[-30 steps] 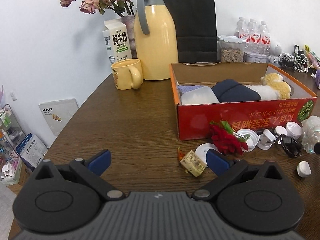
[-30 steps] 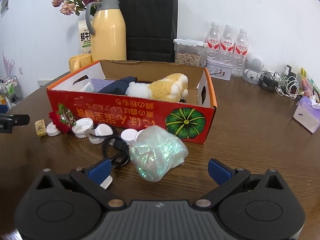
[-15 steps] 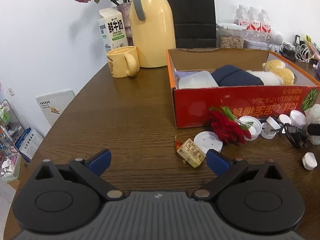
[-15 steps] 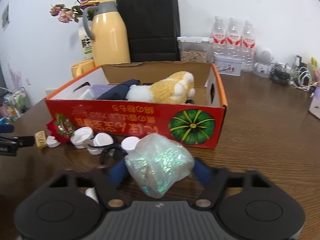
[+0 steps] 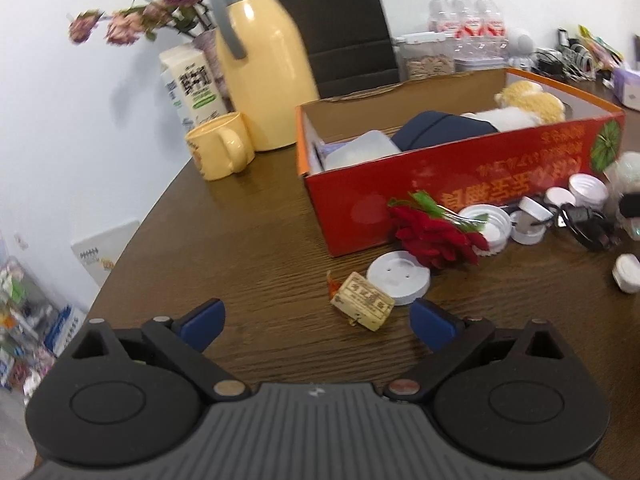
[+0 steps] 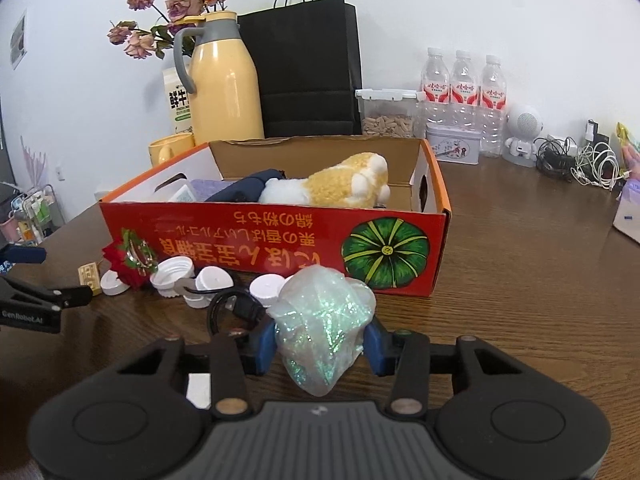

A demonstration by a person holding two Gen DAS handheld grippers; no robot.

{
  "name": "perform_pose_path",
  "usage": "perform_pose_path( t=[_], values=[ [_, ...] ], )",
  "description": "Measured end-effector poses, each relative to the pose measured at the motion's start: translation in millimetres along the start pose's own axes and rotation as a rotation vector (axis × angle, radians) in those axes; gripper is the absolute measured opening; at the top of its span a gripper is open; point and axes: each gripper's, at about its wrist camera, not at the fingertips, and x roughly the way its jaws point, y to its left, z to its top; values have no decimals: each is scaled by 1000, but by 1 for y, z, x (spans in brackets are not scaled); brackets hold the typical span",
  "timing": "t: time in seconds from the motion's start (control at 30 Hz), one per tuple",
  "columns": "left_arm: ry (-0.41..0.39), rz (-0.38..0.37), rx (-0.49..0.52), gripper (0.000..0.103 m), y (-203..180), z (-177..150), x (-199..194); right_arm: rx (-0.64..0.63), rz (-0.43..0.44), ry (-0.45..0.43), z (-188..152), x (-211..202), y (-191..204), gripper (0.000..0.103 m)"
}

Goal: Organize objects
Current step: 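Grasp the small beige printed box with the left gripper while the right gripper lifts the green bag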

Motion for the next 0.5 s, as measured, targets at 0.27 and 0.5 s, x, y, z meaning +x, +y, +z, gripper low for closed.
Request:
perform_pose_path(
  t=[0.27, 0.5],
  values=[
    [-9, -44, 87, 60, -9, 1, 4, 5, 0, -2, -1, -1, 1, 44],
    [-20, -102, 130, 36, -12, -1, 5, 5, 0, -2, -1, -1, 1, 44]
  ],
)
